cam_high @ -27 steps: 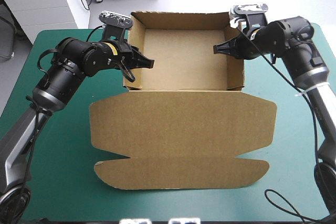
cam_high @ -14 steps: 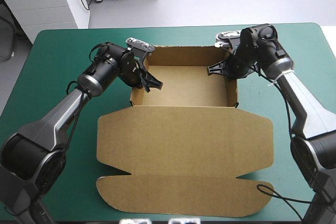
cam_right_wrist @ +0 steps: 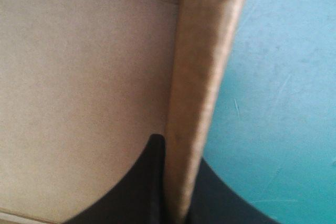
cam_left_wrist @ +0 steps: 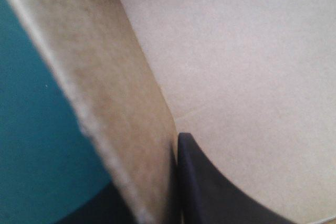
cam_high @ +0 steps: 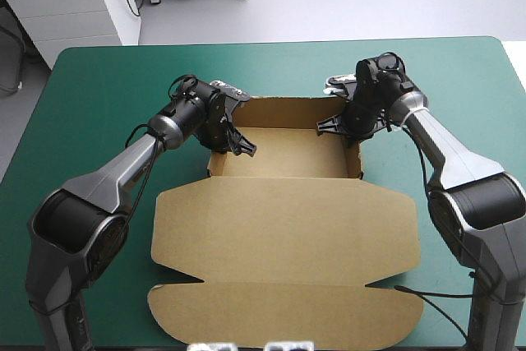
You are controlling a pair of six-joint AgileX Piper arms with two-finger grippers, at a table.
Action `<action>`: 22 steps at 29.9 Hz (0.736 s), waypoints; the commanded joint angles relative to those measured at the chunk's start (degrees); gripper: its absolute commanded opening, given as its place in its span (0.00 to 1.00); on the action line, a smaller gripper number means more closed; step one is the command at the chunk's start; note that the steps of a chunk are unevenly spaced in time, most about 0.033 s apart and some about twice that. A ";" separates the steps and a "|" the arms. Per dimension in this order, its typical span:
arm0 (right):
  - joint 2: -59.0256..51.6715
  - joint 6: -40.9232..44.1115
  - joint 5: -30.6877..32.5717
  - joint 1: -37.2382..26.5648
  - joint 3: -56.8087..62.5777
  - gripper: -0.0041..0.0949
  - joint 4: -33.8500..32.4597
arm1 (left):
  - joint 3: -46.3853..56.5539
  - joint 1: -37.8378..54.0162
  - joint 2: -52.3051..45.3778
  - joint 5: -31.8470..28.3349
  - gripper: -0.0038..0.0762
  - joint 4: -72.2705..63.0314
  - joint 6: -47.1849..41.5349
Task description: Fold the box
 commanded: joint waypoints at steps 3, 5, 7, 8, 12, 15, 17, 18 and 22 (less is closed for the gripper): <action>-2.69 -4.70 0.58 0.57 -1.81 0.12 0.19 | -1.84 0.88 -3.33 -0.02 0.37 1.13 3.91; -2.69 -4.70 0.58 0.57 -1.81 0.24 0.65 | -1.84 1.26 -3.45 0.23 0.49 1.13 3.79; -2.69 -4.70 0.58 0.57 -1.81 0.41 1.44 | -1.92 1.52 -3.45 0.50 0.61 0.88 3.00; -2.69 -4.70 0.58 0.57 -1.81 0.53 1.96 | -1.92 1.49 -3.56 0.65 0.65 0.88 2.62; -2.69 -4.70 0.58 0.57 -1.81 0.83 3.11 | -1.92 1.49 -3.56 0.65 0.69 -1.51 2.87; -2.69 -4.70 0.58 0.57 -1.81 0.87 3.24 | -1.92 1.49 -3.56 0.54 0.69 -3.68 3.58; -2.69 -4.70 0.58 0.57 -1.81 0.87 3.35 | -1.92 1.49 -3.64 0.68 0.69 -4.22 3.58; -2.80 -4.70 0.58 0.57 -1.81 0.87 3.35 | -1.92 1.49 -3.68 0.82 0.69 -4.48 3.58; -3.64 -4.79 0.58 0.57 -1.94 0.87 3.35 | -1.92 1.49 -4.96 1.00 0.69 -3.77 3.58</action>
